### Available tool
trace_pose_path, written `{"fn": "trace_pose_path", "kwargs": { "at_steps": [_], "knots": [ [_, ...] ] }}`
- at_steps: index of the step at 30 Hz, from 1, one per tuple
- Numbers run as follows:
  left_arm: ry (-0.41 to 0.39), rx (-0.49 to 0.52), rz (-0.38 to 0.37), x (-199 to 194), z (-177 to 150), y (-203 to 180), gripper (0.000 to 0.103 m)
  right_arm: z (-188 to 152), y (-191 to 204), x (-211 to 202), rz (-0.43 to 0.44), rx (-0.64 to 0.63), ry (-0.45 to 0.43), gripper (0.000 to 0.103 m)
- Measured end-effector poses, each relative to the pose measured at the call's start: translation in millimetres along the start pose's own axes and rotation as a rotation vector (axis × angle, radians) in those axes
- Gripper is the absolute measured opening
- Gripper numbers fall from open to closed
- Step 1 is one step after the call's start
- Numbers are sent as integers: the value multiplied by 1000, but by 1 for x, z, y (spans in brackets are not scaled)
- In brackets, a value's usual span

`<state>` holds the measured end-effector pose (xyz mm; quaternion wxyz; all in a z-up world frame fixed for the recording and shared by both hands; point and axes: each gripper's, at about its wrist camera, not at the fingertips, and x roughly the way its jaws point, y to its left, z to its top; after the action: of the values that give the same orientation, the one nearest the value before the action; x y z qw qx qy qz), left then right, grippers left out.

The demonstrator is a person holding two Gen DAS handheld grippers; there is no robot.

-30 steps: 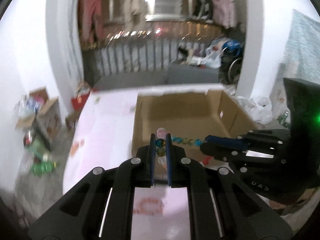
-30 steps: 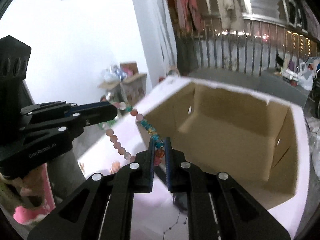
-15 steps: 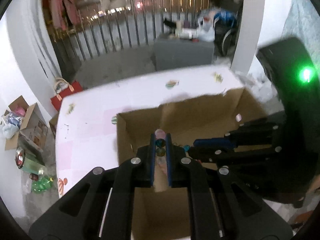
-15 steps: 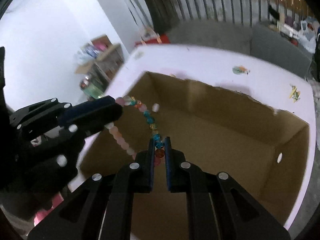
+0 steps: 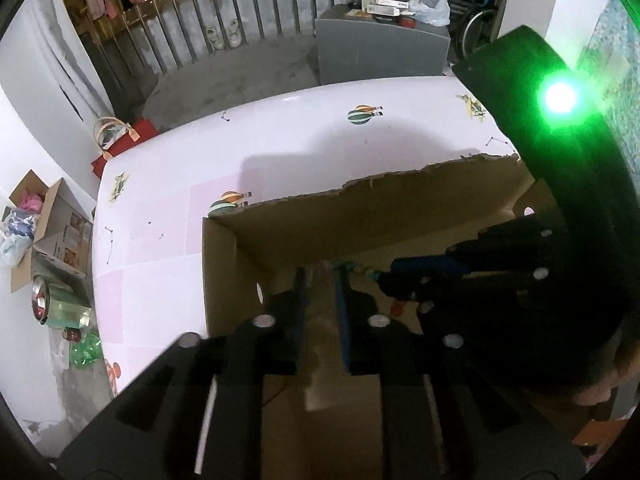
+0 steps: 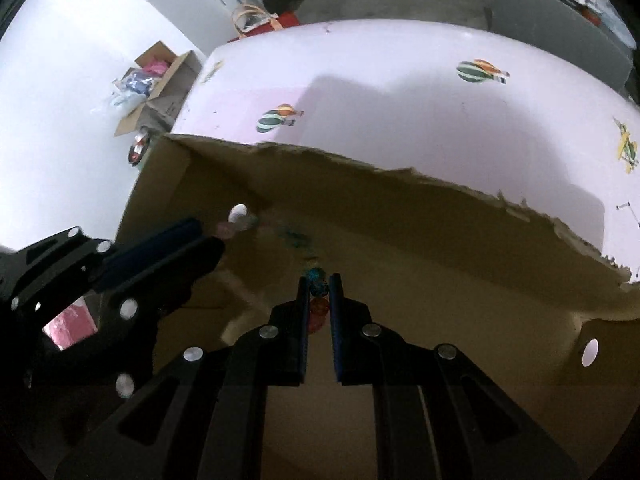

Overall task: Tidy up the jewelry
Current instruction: 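Open both grippers to drop the necklace into the box, then move both grippers back to the black smartwatch on the table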

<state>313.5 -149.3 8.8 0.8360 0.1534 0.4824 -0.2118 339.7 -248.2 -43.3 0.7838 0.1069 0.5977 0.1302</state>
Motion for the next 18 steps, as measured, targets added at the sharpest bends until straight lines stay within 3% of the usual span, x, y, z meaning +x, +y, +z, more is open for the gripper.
{"fn": "trace_pose_path", "kwargs": {
  "at_steps": [7, 11, 14, 18],
  "knots": [
    [-79, -28, 12, -30, -9, 8, 25, 0, 7, -29, -30, -40, -71, 11],
    [-176, -51, 15, -70, -22, 14, 32, -19, 21, -78, -35, -90, -186, 12],
    [-258, -78, 11, -107, -47, 20, 33, -49, 30, -124, -74, -133, -321, 36],
    [-358, -101, 14, -149, -89, 23, 38, -110, 40, -173, -144, -210, -479, 40]
  ]
}}
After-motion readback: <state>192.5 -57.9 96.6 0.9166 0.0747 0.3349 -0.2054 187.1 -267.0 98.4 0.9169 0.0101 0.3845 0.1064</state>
